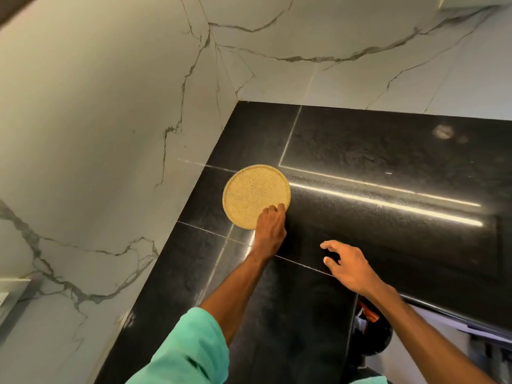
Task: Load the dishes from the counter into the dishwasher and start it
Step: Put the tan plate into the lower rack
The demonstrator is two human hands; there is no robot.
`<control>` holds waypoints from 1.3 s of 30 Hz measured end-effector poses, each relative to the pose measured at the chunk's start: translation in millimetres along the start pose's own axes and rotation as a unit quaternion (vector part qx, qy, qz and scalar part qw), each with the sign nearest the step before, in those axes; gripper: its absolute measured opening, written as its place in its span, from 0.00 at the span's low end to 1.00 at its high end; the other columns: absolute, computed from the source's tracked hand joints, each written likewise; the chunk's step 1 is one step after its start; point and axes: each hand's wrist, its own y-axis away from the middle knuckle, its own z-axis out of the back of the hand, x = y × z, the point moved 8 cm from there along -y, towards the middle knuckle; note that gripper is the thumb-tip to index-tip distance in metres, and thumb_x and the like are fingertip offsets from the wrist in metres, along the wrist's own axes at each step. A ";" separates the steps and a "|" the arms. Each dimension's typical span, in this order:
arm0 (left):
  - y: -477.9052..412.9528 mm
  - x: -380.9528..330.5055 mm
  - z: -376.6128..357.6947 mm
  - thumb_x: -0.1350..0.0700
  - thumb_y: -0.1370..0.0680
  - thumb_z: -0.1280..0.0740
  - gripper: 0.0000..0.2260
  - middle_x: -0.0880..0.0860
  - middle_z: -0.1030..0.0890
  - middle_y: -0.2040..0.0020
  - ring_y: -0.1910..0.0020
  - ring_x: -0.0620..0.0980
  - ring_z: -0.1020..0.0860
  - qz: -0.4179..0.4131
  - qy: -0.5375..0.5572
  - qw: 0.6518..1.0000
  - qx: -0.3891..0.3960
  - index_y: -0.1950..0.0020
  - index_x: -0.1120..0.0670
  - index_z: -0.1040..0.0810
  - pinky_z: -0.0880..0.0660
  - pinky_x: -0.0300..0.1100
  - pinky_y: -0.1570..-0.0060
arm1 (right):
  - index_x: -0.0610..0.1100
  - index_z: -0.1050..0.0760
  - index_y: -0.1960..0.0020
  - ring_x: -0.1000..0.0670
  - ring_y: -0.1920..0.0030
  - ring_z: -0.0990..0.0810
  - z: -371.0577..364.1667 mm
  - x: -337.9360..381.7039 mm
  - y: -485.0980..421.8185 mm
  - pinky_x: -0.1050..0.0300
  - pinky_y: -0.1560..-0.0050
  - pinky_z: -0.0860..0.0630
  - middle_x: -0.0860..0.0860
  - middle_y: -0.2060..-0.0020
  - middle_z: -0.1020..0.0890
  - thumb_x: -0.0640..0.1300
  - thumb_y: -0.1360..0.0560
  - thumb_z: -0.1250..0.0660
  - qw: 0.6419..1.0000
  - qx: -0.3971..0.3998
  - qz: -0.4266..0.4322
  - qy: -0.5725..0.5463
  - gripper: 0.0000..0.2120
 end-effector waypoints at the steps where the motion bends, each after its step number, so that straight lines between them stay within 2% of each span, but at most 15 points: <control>1: 12.1 -16.2 -0.7 0.67 0.24 0.37 0.13 0.61 0.21 0.53 0.55 0.59 0.23 -0.026 0.014 0.999 0.016 0.40 0.60 0.27 0.30 0.48 0.61 | 0.49 0.22 0.36 0.53 0.37 0.20 6.5 -6.3 1.3 0.59 0.34 0.27 0.51 0.38 0.19 0.40 0.21 0.32 0.999 -0.021 -0.018 -0.043 0.15; 3: 38.9 -43.7 1.8 0.66 0.24 0.35 0.15 0.60 0.20 0.56 0.59 0.59 0.22 -0.062 0.047 0.997 0.029 0.38 0.60 0.28 0.30 0.48 0.64 | 0.50 0.20 0.42 0.53 0.45 0.16 14.0 -22.3 6.8 0.53 0.39 0.21 0.51 0.46 0.15 0.39 0.21 0.32 0.988 -0.039 -0.072 -0.130 0.11; 6: 78.5 -82.1 2.9 0.65 0.28 0.30 0.19 0.57 0.21 0.62 0.65 0.58 0.22 -0.121 0.087 0.989 0.011 0.41 0.56 0.31 0.29 0.45 0.72 | 0.47 0.19 0.45 0.50 0.47 0.16 12.7 -40.6 23.2 0.50 0.47 0.17 0.48 0.48 0.15 0.45 0.19 0.32 0.955 -0.006 -0.150 -0.257 0.06; 9: 117.0 -125.2 2.5 0.63 0.26 0.33 0.18 0.57 0.21 0.56 0.59 0.58 0.22 -0.174 0.142 0.974 0.012 0.41 0.54 0.36 0.25 0.49 0.65 | 0.41 0.21 0.44 0.43 0.48 0.15 8.4 -49.6 41.6 0.47 0.48 0.17 0.43 0.49 0.15 0.55 0.19 0.36 0.899 0.023 -0.219 -0.378 0.18; 11: 139.0 -158.3 6.1 0.60 0.24 0.34 0.16 0.57 0.21 0.51 0.54 0.56 0.22 -0.206 0.182 0.961 0.037 0.40 0.54 0.36 0.25 0.50 0.59 | 0.35 0.21 0.45 0.40 0.51 0.14 17.4 -57.0 56.5 0.44 0.50 0.16 0.39 0.52 0.14 0.52 0.19 0.34 0.875 0.000 -0.224 -0.430 0.18; 14: 150.3 -198.7 14.2 0.56 0.22 0.34 0.13 0.55 0.20 0.48 0.52 0.53 0.23 -0.241 0.198 0.949 0.036 0.40 0.55 0.33 0.26 0.47 0.57 | 0.29 0.24 0.45 0.41 0.55 0.16 40.8 -80.7 76.4 0.39 0.49 0.16 0.37 0.56 0.17 0.40 0.20 0.34 0.868 -0.058 -0.209 -0.448 0.12; 16: 149.7 -227.3 15.6 0.55 0.22 0.32 0.14 0.53 0.19 0.49 0.51 0.53 0.23 -0.274 0.180 0.944 0.040 0.40 0.55 0.32 0.26 0.47 0.54 | 0.32 0.22 0.47 0.41 0.56 0.17 56.1 -103.7 92.2 0.40 0.52 0.16 0.37 0.56 0.17 0.37 0.21 0.34 0.851 -0.084 -0.211 -0.474 0.07; 18: 147.5 -254.2 13.2 0.53 0.22 0.31 0.14 0.52 0.18 0.49 0.48 0.53 0.23 -0.299 0.166 0.939 0.047 0.40 0.54 0.30 0.25 0.48 0.50 | 0.37 0.21 0.49 0.39 0.54 0.15 73.0 -131.9 109.9 0.35 0.51 0.17 0.38 0.55 0.15 0.36 0.22 0.33 0.826 -0.127 -0.222 -0.502 0.04; 21: 145.2 -296.5 3.0 0.50 0.21 0.32 0.12 0.51 0.18 0.44 0.43 0.52 0.23 -0.305 0.152 0.938 0.060 0.41 0.54 0.26 0.25 0.49 0.47 | 0.39 0.20 0.45 0.39 0.49 0.15 108.0 -181.7 151.3 0.36 0.48 0.18 0.39 0.49 0.15 0.36 0.22 0.32 0.801 -0.208 -0.226 -0.514 0.07; 24: 148.5 -345.9 -11.8 0.49 0.20 0.33 0.10 0.49 0.19 0.44 0.42 0.52 0.24 -0.332 0.141 0.931 0.056 0.43 0.52 0.24 0.25 0.49 0.46 | 0.41 0.22 0.42 0.39 0.45 0.17 142.4 -230.4 209.1 0.36 0.44 0.19 0.40 0.46 0.16 0.35 0.22 0.32 0.770 -0.288 -0.222 -0.525 0.09; 25: 154.2 -372.2 -18.4 0.50 0.20 0.33 0.09 0.49 0.19 0.44 0.42 0.52 0.24 -0.351 0.144 0.923 0.066 0.44 0.53 0.24 0.25 0.49 0.46 | 0.40 0.22 0.40 0.40 0.43 0.17 153.7 -249.7 235.9 0.39 0.45 0.18 0.40 0.45 0.17 0.34 0.22 0.33 0.753 -0.317 -0.224 -0.532 0.11; 28: 178.3 -451.7 -32.3 0.52 0.19 0.33 0.07 0.50 0.19 0.45 0.43 0.51 0.25 -0.413 0.152 0.892 0.098 0.45 0.53 0.24 0.28 0.45 0.45 | 0.40 0.24 0.34 0.42 0.45 0.18 175.6 -299.0 309.8 0.55 0.62 0.17 0.43 0.44 0.17 0.36 0.21 0.33 0.696 -0.387 -0.224 -0.562 0.15; 29: 188.3 -479.2 -35.9 0.53 0.20 0.32 0.06 0.50 0.19 0.46 0.43 0.51 0.25 -0.439 0.155 0.879 0.101 0.45 0.54 0.24 0.28 0.44 0.45 | 0.40 0.24 0.35 0.42 0.46 0.18 180.7 -315.9 336.1 0.57 0.65 0.18 0.43 0.44 0.17 0.36 0.21 0.32 0.673 -0.412 -0.225 -0.571 0.15; 34: 243.5 -618.1 -50.0 0.61 0.24 0.32 0.11 0.49 0.21 0.44 0.43 0.49 0.26 -0.533 0.179 0.817 0.128 0.43 0.54 0.25 0.28 0.42 0.43 | 0.42 0.23 0.40 0.38 0.46 0.17 200.4 -404.6 460.4 0.48 0.61 0.15 0.39 0.43 0.17 0.35 0.22 0.31 0.570 -0.527 -0.229 -0.588 0.11; 39: 300.9 -753.1 -76.4 0.64 0.25 0.34 0.15 0.49 0.21 0.41 0.43 0.46 0.27 -0.568 0.180 0.788 0.156 0.39 0.54 0.27 0.31 0.37 0.42 | 0.41 0.22 0.37 0.36 0.45 0.16 201.6 -494.1 562.9 0.43 0.54 0.15 0.40 0.43 0.16 0.37 0.22 0.31 0.492 -0.578 -0.270 -0.592 0.14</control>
